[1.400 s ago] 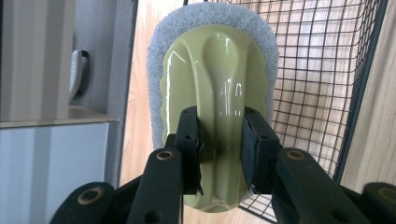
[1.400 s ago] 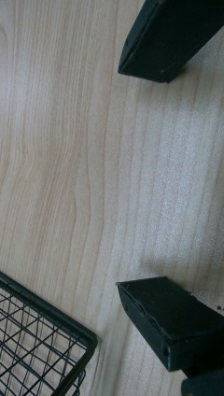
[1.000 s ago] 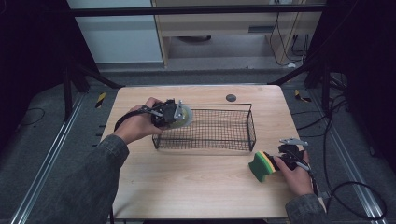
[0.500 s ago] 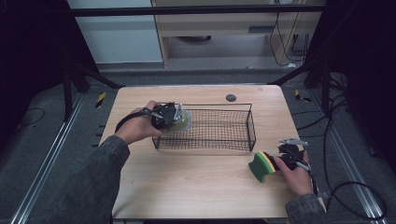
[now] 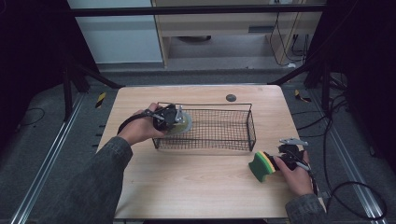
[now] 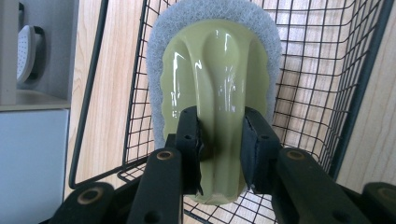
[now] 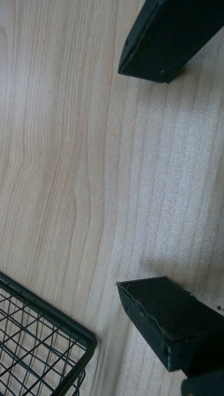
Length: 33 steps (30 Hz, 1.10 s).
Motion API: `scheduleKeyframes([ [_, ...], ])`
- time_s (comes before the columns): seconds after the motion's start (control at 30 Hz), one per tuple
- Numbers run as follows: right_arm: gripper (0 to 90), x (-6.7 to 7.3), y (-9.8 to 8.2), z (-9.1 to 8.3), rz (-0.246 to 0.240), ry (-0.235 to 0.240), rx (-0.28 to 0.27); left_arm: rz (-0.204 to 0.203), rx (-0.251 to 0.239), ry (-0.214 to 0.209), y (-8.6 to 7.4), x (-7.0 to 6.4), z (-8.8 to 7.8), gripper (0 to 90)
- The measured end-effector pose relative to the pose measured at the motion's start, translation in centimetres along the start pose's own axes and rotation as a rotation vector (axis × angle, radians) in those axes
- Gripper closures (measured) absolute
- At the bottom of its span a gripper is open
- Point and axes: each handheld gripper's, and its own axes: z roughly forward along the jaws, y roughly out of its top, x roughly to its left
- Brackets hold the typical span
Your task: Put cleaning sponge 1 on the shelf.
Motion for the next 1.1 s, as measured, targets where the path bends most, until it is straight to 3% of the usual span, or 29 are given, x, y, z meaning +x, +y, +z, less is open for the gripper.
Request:
scheduleKeyframes([
  [0.47, 0.5, 0.0, 0.0, 0.0, -0.002, -0.001, 0.001, -0.003, 0.022, -0.015, 0.0, 0.1, 1.1, 70.5],
  [0.53, 0.5, 0.0, 0.0, 0.0, 0.001, 0.001, -0.001, -0.022, 0.022, -0.029, 0.0, 0.2, 1.3, 70.4],
  [0.7, 0.5, 0.0, 0.0, 0.0, -0.001, 0.000, 0.000, -0.007, 0.044, -0.042, 0.1, 0.1, 1.9, 70.4],
  [0.77, 0.5, 0.0, 0.0, 0.0, 0.001, 0.001, -0.001, -0.024, 0.046, -0.055, 0.0, 0.1, 2.2, 70.4],
  [0.8, 0.5, 0.0, 0.0, 0.0, 0.001, 0.001, -0.001, -0.011, 0.043, -0.051, 0.1, 0.3, 2.3, 70.4],
  [1.1, 0.5, 0.0, 0.0, 0.0, 0.001, 0.001, -0.001, -0.035, 0.044, -0.081, 0.0, 0.5, 3.1, 70.4],
])
